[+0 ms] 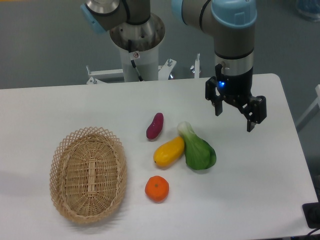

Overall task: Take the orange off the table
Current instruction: 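Move the open gripper over toward the orange tangerine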

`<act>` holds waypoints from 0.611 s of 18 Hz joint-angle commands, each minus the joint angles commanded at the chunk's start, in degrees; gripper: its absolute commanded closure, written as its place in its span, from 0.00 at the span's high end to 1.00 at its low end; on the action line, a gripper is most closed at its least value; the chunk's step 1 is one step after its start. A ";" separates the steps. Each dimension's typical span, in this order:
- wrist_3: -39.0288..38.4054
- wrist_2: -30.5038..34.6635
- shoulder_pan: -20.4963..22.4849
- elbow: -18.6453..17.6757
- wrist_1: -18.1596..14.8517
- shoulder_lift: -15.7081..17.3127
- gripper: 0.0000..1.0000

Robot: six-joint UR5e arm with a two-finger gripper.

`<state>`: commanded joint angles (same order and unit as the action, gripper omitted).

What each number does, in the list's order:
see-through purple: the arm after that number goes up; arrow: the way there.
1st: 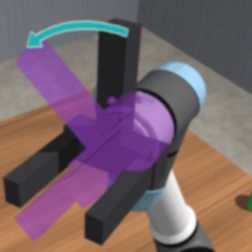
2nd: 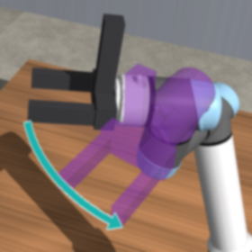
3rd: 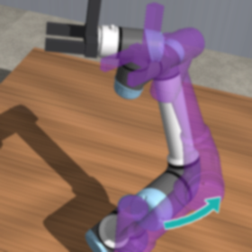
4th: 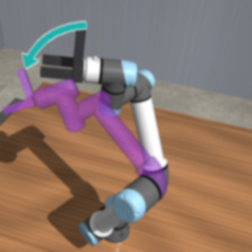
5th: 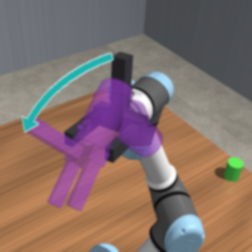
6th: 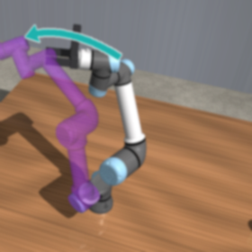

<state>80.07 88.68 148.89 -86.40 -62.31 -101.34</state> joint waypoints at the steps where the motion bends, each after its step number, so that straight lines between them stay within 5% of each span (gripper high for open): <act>1: 0.09 0.17 0.00 -0.17 0.26 0.00 1.00; 8: -1.74 -3.25 0.00 -1.66 0.96 0.00 1.00; 11: -16.57 -4.13 -0.61 -5.27 8.33 -0.35 1.00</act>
<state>63.50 84.55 148.28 -91.66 -53.99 -101.69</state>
